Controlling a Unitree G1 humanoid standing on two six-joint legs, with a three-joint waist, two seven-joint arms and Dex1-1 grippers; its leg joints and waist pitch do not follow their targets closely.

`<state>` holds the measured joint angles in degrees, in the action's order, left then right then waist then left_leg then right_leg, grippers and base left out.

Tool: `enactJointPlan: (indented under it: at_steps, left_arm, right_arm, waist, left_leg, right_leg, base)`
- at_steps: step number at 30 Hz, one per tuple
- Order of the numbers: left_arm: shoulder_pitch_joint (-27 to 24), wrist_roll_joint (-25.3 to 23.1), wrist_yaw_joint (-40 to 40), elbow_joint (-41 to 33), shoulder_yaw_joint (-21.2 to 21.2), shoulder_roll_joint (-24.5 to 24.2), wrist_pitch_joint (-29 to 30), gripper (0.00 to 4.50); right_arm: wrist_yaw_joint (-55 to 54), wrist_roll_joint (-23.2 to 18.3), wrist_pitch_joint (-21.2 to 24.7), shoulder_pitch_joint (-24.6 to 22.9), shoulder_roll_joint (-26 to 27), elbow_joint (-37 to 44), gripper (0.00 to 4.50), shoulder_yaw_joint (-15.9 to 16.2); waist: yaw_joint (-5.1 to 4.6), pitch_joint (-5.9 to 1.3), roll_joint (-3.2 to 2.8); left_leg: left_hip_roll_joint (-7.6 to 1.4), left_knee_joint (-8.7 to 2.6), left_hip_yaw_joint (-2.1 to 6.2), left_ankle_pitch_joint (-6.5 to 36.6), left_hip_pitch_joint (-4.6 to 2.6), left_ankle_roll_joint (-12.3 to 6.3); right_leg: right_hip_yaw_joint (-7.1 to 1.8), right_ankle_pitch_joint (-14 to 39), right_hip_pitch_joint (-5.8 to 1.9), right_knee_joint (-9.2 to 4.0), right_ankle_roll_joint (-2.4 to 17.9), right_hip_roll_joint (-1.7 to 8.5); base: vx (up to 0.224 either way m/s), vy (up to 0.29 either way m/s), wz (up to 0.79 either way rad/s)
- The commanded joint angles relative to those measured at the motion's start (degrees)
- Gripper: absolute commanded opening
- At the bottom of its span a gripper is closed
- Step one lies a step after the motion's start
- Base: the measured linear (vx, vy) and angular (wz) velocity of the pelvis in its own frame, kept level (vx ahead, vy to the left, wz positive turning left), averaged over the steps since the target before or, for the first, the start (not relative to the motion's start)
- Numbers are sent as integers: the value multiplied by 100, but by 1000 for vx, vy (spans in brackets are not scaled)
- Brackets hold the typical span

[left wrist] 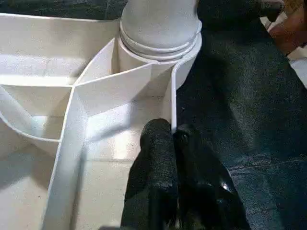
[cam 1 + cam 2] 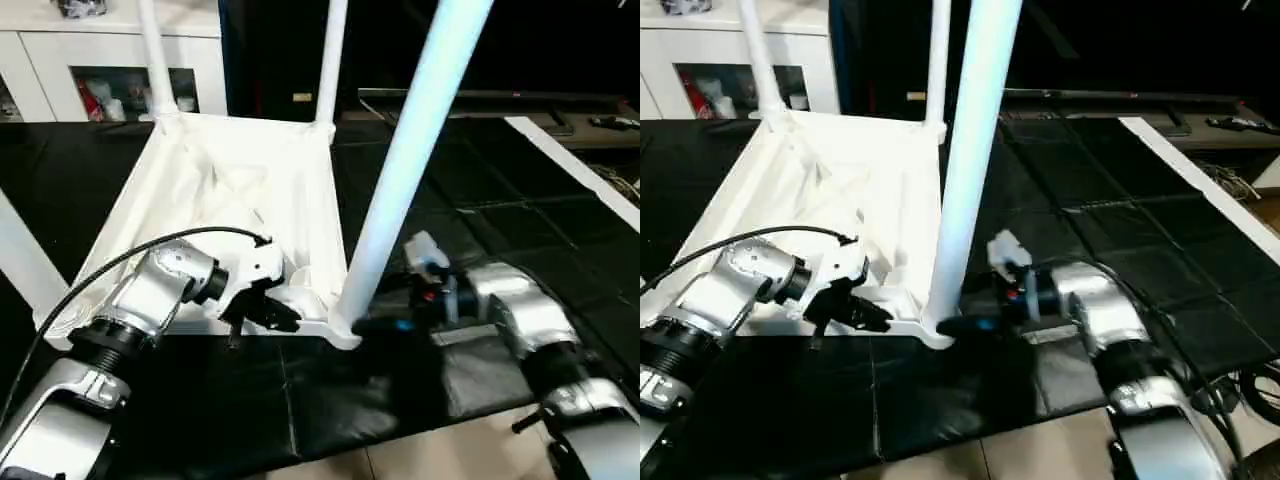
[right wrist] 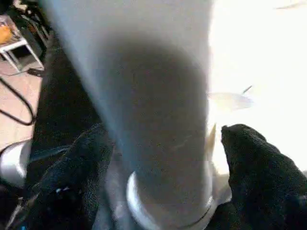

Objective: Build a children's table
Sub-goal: Rotate leg to tighten

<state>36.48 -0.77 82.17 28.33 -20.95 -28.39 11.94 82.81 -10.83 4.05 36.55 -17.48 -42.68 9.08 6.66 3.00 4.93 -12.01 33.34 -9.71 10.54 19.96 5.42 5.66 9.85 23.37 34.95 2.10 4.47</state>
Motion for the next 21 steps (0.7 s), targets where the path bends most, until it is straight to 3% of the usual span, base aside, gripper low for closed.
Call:
enactJointPlan:
  at_steps: [1,4,8,12,16,20,21]
  left_arm:
    - [-21,56,279,-190,-220,75,-99,0]
    - [-45,53,294,-208,-219,61,-90,0]
    - [-70,55,314,-218,-222,36,-80,0]
    - [-64,42,223,-146,-190,46,-53,0]
    - [-2,-30,-93,-29,-144,158,98,0]
    - [142,22,-1326,267,264,793,643,0]
    - [166,49,-1610,302,354,968,811,0]
  right_arm:
    - [-6,16,-77,82,-56,-50,336,-81]
    - [171,-48,-13,96,-61,-44,304,-39]
    - [337,-81,5,109,-65,-86,279,-8]
    - [308,-136,14,163,-16,-230,247,-83]
    - [243,-185,172,26,0,-34,217,-73]
    - [-639,34,560,-178,225,448,208,4]
    - [-1031,128,626,-202,343,511,207,-4]
  waist:
    - [-35,-370,-116]
    - [-32,-375,-100]
    - [-26,-366,-100]
    - [-32,-368,-132]
    - [-33,-359,-112]
    - [-29,-334,-113]
    - [-55,-316,-119]
  left_leg:
    - [-194,-382,-8,1062,-44,-58]
    - [-191,-375,-13,973,-24,-111]
    - [-189,-372,-15,1069,-21,-122]
    - [-194,-378,-7,1069,-29,-89]
    - [-194,-379,-8,1107,-25,-73]
    - [-181,-376,-16,1326,-93,-16]
    - [-162,-385,-4,1443,-72,32]
  right_leg:
    - [-332,1190,-321,-369,1170,400]
    - [-329,1015,-340,-342,1208,397]
    - [-329,1332,-337,-377,1130,412]
    - [-328,1287,-328,-371,1155,404]
    - [-328,1368,-329,-381,1124,405]
    - [-337,1694,-276,-445,1039,399]
    - [-335,1957,-285,-474,962,399]
  base:
    - [0,0,0]
    - [0,0,0]
    - [0,0,0]
    - [0,0,0]
    - [0,0,0]
    - [0,0,0]
    - [0,0,0]
